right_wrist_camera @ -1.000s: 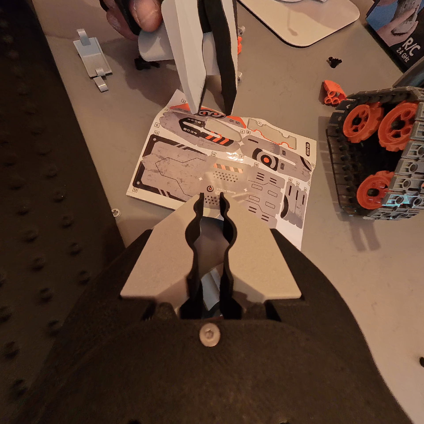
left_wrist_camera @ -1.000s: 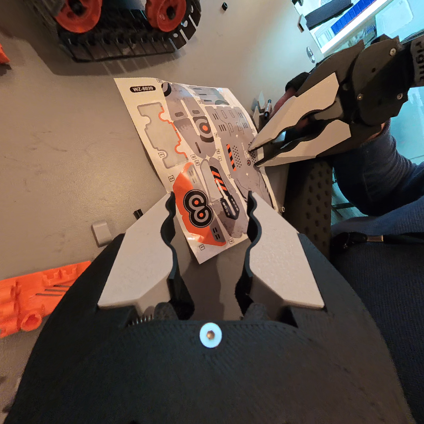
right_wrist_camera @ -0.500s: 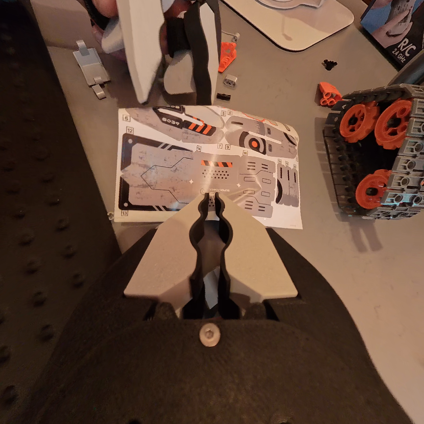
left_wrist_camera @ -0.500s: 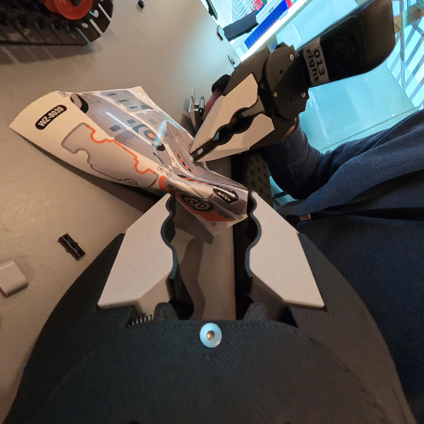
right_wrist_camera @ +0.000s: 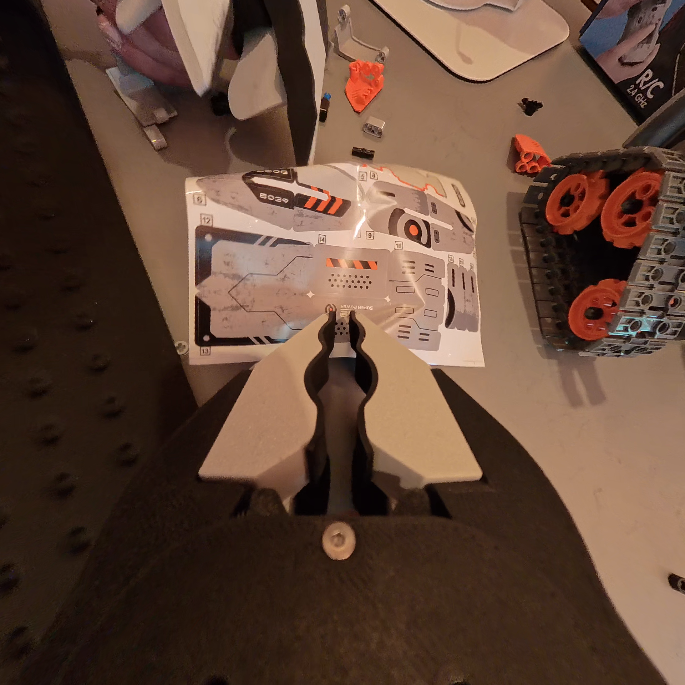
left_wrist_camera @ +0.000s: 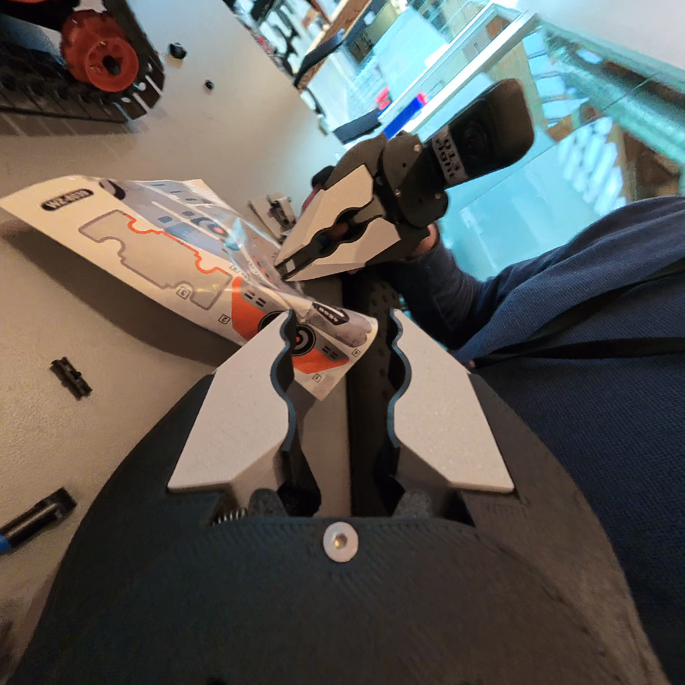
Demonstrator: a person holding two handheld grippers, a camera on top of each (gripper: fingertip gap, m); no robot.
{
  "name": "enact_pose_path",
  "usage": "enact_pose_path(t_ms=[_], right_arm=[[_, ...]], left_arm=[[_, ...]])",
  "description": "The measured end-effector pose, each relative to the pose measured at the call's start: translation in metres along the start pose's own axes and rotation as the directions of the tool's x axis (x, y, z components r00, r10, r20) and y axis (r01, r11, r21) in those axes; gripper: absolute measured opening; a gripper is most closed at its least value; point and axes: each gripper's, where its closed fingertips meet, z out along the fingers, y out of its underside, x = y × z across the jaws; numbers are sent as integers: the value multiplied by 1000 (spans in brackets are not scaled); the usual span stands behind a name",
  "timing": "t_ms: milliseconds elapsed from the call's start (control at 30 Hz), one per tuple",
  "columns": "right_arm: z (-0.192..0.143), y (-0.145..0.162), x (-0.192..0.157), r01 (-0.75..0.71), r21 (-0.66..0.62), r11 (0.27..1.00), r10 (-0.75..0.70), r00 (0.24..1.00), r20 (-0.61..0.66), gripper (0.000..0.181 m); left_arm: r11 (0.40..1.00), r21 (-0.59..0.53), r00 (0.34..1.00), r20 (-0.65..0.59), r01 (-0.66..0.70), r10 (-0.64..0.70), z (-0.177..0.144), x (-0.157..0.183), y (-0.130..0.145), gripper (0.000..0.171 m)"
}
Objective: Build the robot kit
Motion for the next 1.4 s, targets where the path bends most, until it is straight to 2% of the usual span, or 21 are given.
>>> enact_pose_path(t_ms=[33,100,200,333,400,433,533,633,700,867,1033,1167,1300,1400], right_arm=[[0,0,-1,2,-2,1000,-2,1000,0,6],[-1,1,-1,-2,-3,1000,2,1000,3,7],[0,1,-2,-1,-6,1000,1,1000,5,8],[0,0,-1,-19,4,1000,19,1000,16,8],[0,0,0,-17,5,1000,17,1000,17,7],[0,0,0,-15,6,1000,15,1000,16,7],[1,0,0,-18,9,1000,17,1000,18,7],[0,0,0,-14,8,1000,14,1000,20,7],[0,0,-1,-15,9,1000,15,1000,22,7],[-5,-5,1,-12,25,1000,12,1000,10,9],[-13,-28,-9,42,98,994,-44,999,17,18],[-5,-40,-27,82,98,992,-89,993,75,15],[12,-30,-36,72,44,996,-77,988,131,10],[17,-28,-41,66,40,997,-72,986,154,12]], left_arm=[[999,-25,996,78,-38,40,1,-6,4,49],[984,-134,969,204,-115,141,1,-14,20,64],[942,-228,896,319,-245,310,0,-15,30,67],[837,-413,735,427,-360,527,-8,-25,45,65],[747,-509,604,454,-428,655,-15,-31,46,59],[703,-552,549,450,-449,704,-16,-33,47,58],[599,-635,417,433,-488,799,-14,-39,48,42],[517,-679,297,424,-521,855,-13,-40,43,14],[484,-698,261,409,-527,875,-12,-40,43,6],[376,-756,93,390,-536,916,-15,-43,33,0],[300,-787,-10,362,-539,932,-22,-41,23,0],[293,-777,-45,381,-557,924,-25,-36,11,0],[343,-736,-50,454,-584,890,-27,-34,-1,0],[393,-701,-22,503,-595,864,-27,-36,-6,2]])
